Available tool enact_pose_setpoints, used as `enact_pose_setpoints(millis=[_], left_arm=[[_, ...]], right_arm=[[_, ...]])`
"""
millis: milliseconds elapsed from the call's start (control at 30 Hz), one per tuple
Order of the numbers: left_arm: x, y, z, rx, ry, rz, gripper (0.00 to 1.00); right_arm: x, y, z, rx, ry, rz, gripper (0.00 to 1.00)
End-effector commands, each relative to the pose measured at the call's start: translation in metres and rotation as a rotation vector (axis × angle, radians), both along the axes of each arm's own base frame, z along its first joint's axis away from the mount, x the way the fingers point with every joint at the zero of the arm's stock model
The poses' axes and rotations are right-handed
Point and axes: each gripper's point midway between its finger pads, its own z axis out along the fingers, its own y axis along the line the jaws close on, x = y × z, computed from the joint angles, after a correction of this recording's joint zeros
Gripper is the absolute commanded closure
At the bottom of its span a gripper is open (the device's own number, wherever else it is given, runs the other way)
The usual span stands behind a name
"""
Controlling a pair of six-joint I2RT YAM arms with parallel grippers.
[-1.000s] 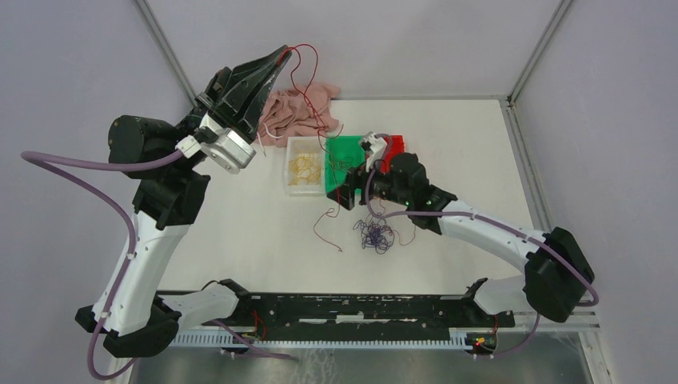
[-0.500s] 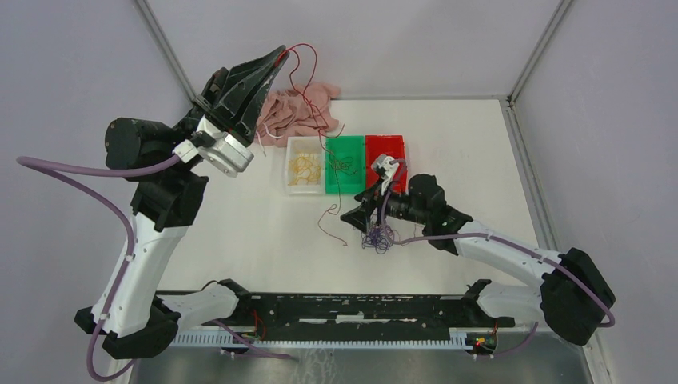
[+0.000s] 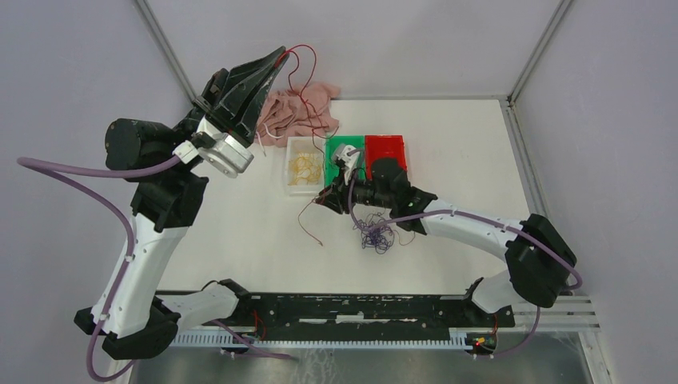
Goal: Untangle the cables
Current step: Untie the cable.
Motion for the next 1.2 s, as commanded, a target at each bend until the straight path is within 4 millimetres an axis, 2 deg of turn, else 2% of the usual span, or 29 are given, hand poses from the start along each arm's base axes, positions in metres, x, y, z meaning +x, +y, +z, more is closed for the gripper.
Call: enact_pose_setpoints(millis=[0,100,233,467,500,567,667,767,833,900,1033,1167], left_arm=[[-0.01,0.01,0.013,-0.026,-0.077,0.027,0.97],[-0.009,0.009,0.013,-0.024,-0.076,0.029,0.97],[-0.005,0.007,0.011,-0.019,-0.077,0.035,0.97],[0.009,-0.003,0.011,-0.009,-0.076,0.036,0.97],[0.012,-0.005,0.01,-0.005,-0.079,0.039,0.97],[0.019,-0.008,0.009,0.009,-0.1,0.058,0.97],[0.028,-0.013,0.009,0.021,-0.12,0.078,0.97],[0.032,-0.014,0.011,0.024,-0.135,0.09,0.97],[0.034,-0.015,0.014,0.022,-0.141,0.09,0.97],[0.034,-0.017,0.014,0.023,-0.143,0.084,0.97],[0.034,-0.021,0.015,0.027,-0.141,0.067,0.97],[0.034,-0.022,0.016,0.026,-0.139,0.06,0.97]], right_arm=[[0.03,-0.003,0.049,0.09,-0.108,-0.116,0.76],[0.045,-0.015,0.06,0.122,-0.106,-0.175,0.87],[0.056,-0.027,0.067,0.151,-0.089,-0.203,0.94],[0.066,-0.04,0.065,0.176,-0.048,-0.23,1.0],[0.066,-0.04,0.065,0.174,-0.042,-0.228,0.97],[0.067,-0.045,0.06,0.155,-0.023,-0.243,0.79],[0.064,-0.056,0.052,0.14,-0.023,-0.256,0.63],[0.053,-0.071,0.038,0.121,-0.043,-0.257,0.41],[0.042,-0.077,0.025,0.101,-0.058,-0.231,0.31],[0.032,-0.08,0.01,0.072,-0.049,-0.199,0.26],[0.019,-0.072,-0.007,0.032,-0.04,-0.092,0.22],[0.024,-0.061,-0.007,0.034,-0.058,-0.055,0.2]])
